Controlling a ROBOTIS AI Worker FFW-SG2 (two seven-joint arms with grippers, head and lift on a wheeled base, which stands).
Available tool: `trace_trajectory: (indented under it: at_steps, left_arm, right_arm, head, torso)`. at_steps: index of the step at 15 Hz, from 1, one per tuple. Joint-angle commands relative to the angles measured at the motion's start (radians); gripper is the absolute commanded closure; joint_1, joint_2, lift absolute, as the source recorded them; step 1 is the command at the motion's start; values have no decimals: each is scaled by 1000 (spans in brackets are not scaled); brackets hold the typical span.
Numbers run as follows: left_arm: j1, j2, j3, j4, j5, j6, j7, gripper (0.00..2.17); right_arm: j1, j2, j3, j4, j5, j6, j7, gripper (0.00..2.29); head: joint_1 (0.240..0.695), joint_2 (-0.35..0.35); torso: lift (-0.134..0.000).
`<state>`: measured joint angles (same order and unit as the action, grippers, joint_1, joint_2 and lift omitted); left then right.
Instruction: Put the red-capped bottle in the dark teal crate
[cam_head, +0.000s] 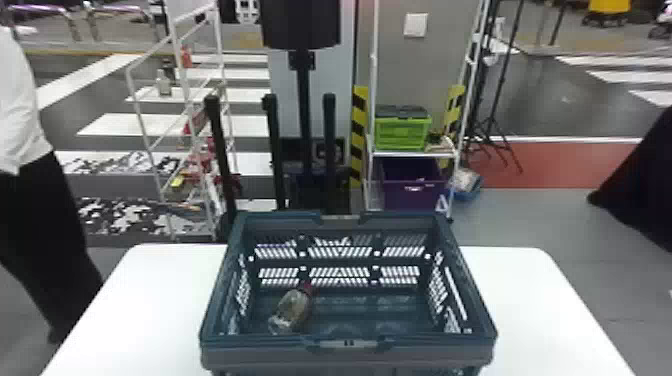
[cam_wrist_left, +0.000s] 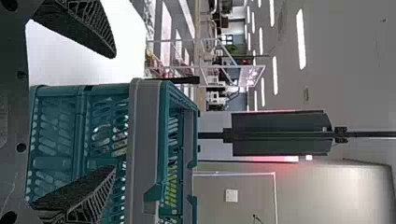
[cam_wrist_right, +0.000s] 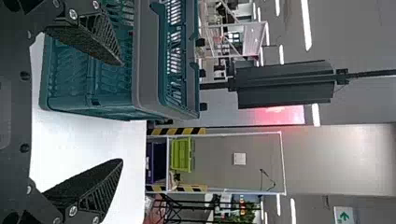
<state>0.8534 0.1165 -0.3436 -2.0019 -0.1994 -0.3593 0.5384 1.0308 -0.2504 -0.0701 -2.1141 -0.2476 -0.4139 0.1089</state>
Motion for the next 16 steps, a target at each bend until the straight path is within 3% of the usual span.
trace_trajectory:
  at_steps: [1, 16]
  left_arm:
    - [-2, -3, 0, -5, 0, 3, 0, 26]
    - [3, -3, -11, -6, 12, 3, -2, 26]
  right_arm:
    - [0, -9, 0, -1, -7, 2, 0, 151]
    - [-5, -13, 0, -10, -13, 33, 0, 151]
  head:
    - [499, 0]
    - [499, 0]
  torso:
    - [0]
    - [0]
